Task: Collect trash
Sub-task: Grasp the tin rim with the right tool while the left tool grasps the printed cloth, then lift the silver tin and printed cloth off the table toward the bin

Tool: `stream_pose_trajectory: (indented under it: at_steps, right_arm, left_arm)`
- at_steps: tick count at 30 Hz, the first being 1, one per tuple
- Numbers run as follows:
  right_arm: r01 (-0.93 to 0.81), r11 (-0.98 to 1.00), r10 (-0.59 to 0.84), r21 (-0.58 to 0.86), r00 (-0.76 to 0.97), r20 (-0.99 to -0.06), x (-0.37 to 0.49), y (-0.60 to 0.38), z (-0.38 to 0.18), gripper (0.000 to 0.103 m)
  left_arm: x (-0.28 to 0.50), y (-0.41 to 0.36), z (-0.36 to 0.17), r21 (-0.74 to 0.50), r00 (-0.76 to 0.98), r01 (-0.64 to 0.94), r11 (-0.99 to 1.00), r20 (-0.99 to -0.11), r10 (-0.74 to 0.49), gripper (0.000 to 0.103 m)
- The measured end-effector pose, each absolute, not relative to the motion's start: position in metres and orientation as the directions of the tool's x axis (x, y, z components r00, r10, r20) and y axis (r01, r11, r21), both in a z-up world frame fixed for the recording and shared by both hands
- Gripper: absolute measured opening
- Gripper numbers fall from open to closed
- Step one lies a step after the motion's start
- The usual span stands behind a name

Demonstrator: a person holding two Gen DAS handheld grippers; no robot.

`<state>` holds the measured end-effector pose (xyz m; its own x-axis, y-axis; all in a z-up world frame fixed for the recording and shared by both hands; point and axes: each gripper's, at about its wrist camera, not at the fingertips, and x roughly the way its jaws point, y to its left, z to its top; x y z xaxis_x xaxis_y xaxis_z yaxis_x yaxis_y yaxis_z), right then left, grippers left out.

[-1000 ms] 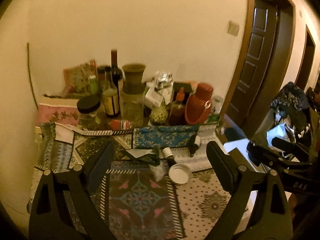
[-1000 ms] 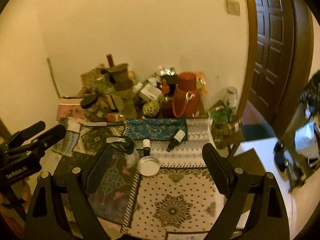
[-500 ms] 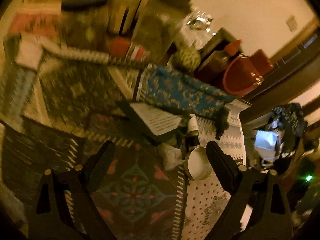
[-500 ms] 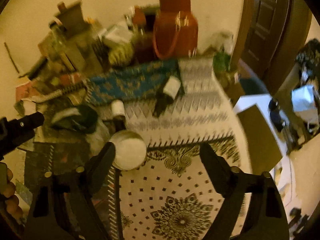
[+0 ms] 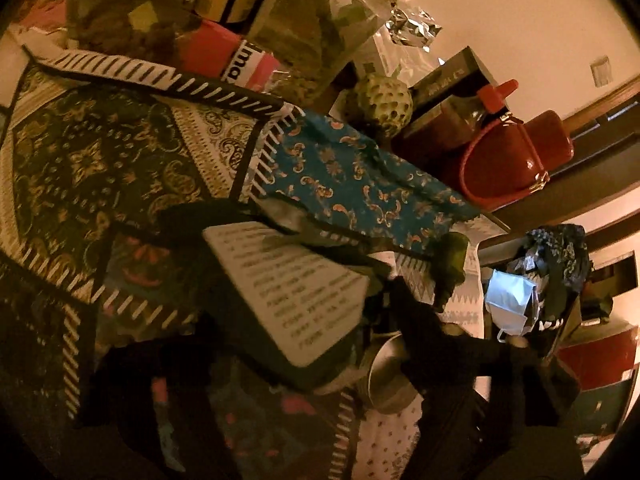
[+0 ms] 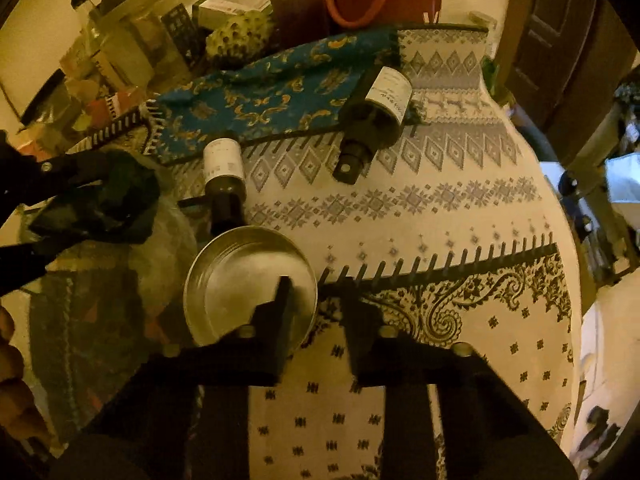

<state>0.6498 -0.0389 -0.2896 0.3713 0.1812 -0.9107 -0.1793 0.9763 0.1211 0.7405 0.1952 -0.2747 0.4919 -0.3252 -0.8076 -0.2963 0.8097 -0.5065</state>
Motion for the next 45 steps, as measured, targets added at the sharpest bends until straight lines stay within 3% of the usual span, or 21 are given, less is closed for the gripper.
stream_pose_trajectory:
  at_steps: [6, 9, 19, 28, 45]
  right_arm:
    - [-0.151, 0.978, 0.193, 0.145, 0.379, -0.905, 0.651, -0.038, -0.29, 0.003]
    - [-0.152, 0.976, 0.206, 0.158, 0.392, -0.896, 0.648, -0.041, -0.28, 0.003]
    - [-0.197, 0.966, 0.244, 0.165, 0.504, -0.829, 0.627, -0.066, -0.211, 0.003]
    - [-0.271, 0.948, 0.305, 0.165, 0.633, -0.712, 0.583, -0.111, -0.132, 0.003]
    - [-0.41, 0.894, 0.435, 0.183, 0.687, -0.583, 0.503, -0.176, -0.068, 0.003]
  left_arm:
    - [0.742, 0.189, -0.257, -0.454, 0.521, -0.222, 0.863, -0.804, -0.289, 0.028]
    - [0.737, 0.184, -0.238, -0.398, 0.557, -0.189, 0.898, -0.796, -0.236, 0.021]
    - [0.693, 0.169, -0.166, -0.284, 0.668, -0.134, 0.95, -0.733, -0.125, 0.016]
    - [0.62, 0.113, -0.099, -0.178, 0.767, -0.106, 0.978, -0.64, -0.033, 0.016]
    - [0.47, 0.033, -0.031, -0.16, 0.855, -0.148, 0.976, -0.516, 0.045, 0.016]
